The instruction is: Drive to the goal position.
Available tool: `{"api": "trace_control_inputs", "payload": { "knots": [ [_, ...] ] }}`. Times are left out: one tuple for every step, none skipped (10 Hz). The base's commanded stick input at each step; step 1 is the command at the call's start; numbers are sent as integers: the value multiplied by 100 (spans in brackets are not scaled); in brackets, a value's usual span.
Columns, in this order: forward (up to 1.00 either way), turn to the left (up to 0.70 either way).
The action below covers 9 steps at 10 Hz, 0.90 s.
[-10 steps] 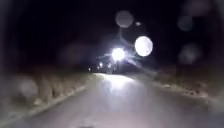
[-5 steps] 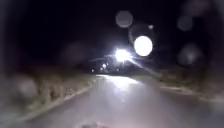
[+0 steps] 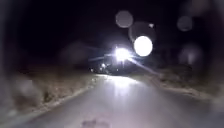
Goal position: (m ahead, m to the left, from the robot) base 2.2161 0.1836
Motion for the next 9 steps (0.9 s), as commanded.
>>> {"api": "trace_control_inputs", "payload": {
  "knots": [
    [100, 0],
    [100, 0],
    [100, 0],
    [100, 0],
    [100, 0],
    [100, 0],
    [100, 0],
    [100, 0],
    [100, 0]
  ]
}}
